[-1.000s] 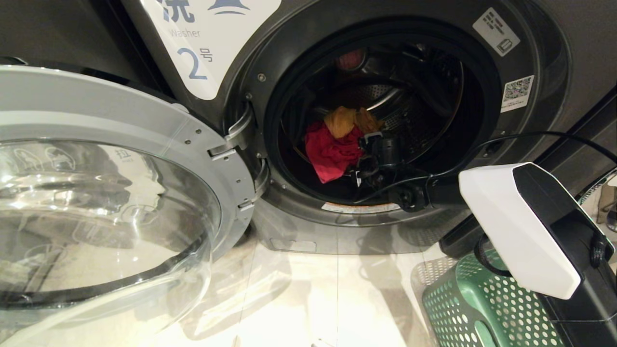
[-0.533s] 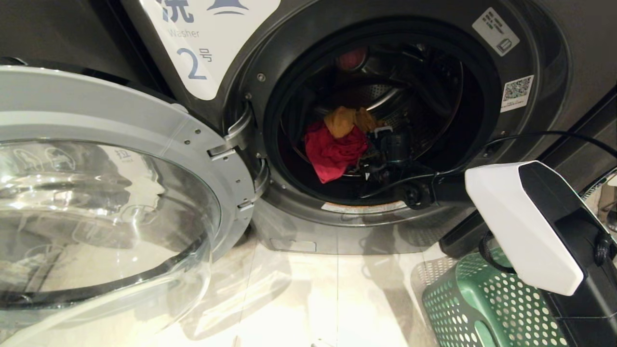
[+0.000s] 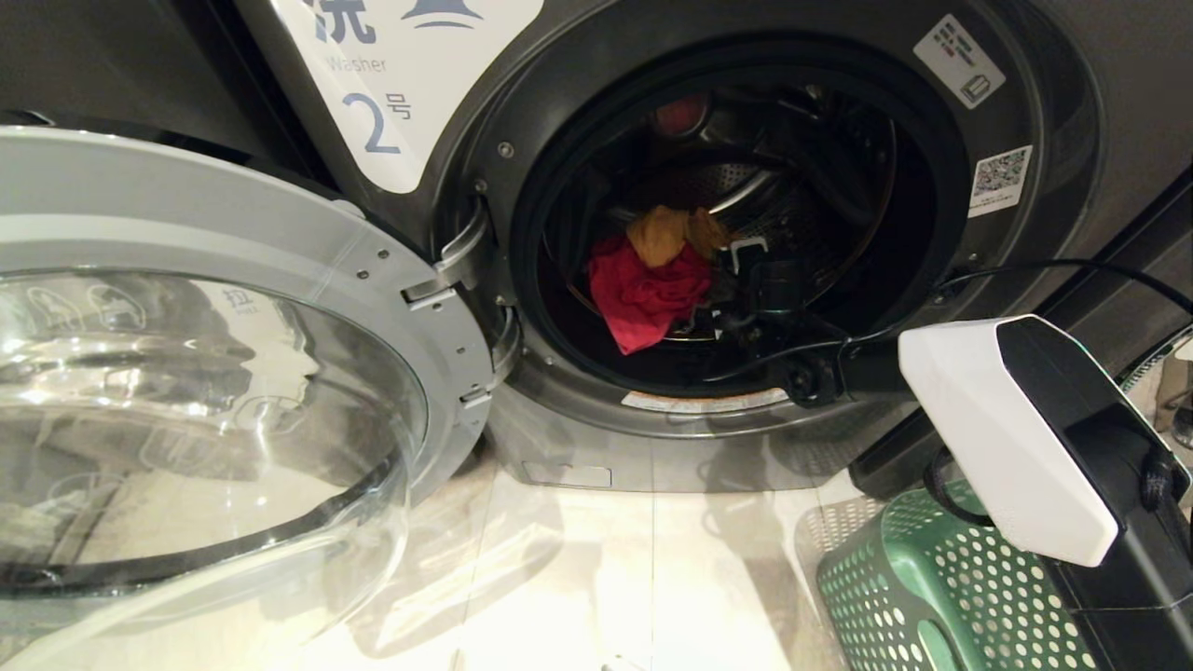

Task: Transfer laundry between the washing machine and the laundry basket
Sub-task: Pick a cloth and place it into the basket

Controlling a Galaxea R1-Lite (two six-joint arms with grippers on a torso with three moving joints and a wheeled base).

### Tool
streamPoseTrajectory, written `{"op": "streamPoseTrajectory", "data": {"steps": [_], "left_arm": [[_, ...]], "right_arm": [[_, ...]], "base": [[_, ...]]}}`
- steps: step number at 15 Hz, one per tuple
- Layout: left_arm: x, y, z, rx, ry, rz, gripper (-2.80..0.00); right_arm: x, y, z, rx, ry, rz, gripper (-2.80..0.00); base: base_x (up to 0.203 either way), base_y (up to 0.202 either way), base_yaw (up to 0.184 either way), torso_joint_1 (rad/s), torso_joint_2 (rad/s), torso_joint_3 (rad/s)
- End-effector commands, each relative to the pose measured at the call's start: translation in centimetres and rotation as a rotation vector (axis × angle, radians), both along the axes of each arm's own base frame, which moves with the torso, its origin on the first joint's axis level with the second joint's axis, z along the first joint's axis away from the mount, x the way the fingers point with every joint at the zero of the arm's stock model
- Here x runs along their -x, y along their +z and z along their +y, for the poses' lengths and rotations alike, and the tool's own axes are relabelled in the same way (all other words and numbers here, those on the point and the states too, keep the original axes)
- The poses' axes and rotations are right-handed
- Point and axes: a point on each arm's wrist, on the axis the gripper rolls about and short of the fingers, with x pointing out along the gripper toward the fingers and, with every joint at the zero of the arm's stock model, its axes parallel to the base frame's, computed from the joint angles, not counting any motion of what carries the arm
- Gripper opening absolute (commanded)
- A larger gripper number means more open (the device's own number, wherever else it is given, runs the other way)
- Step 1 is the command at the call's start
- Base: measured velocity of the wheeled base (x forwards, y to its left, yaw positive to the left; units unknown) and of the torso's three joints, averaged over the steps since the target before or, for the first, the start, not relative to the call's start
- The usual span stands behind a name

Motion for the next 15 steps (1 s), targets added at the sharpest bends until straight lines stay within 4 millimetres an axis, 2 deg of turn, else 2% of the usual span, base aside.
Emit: {"op": "streamPoseTrajectory", "data": {"steps": [1, 9, 11, 15], "left_arm": [[0.0, 0.0, 0.0, 0.000, 0.000, 0.000, -2.80], [0.0, 0.0, 0.0, 0.000, 0.000, -0.001, -2.80], [0.0, 0.0, 0.0, 0.000, 0.000, 0.000, -2.80], [0.0, 0.0, 0.0, 0.000, 0.000, 0.000, -2.80]], "right_arm": [[-0.1, -0.3, 0.0, 0.001, -0.003, 0.001, 0.00], [-0.2, 0.0, -0.1, -0.007, 0.005, -0.024, 0.00], [0.1, 0.6, 0.1, -0.008, 0.020, -0.029, 0.00], [2.0, 3.8, 0.6, -0.006, 0.107, -0.057, 0.00]], "base": [[0.000, 0.000, 0.000, 0.000, 0.00, 0.000], [0.000, 0.000, 0.000, 0.000, 0.00, 0.000], [0.000, 0.000, 0.000, 0.000, 0.00, 0.000], [0.000, 0.000, 0.000, 0.000, 0.00, 0.000]]}}
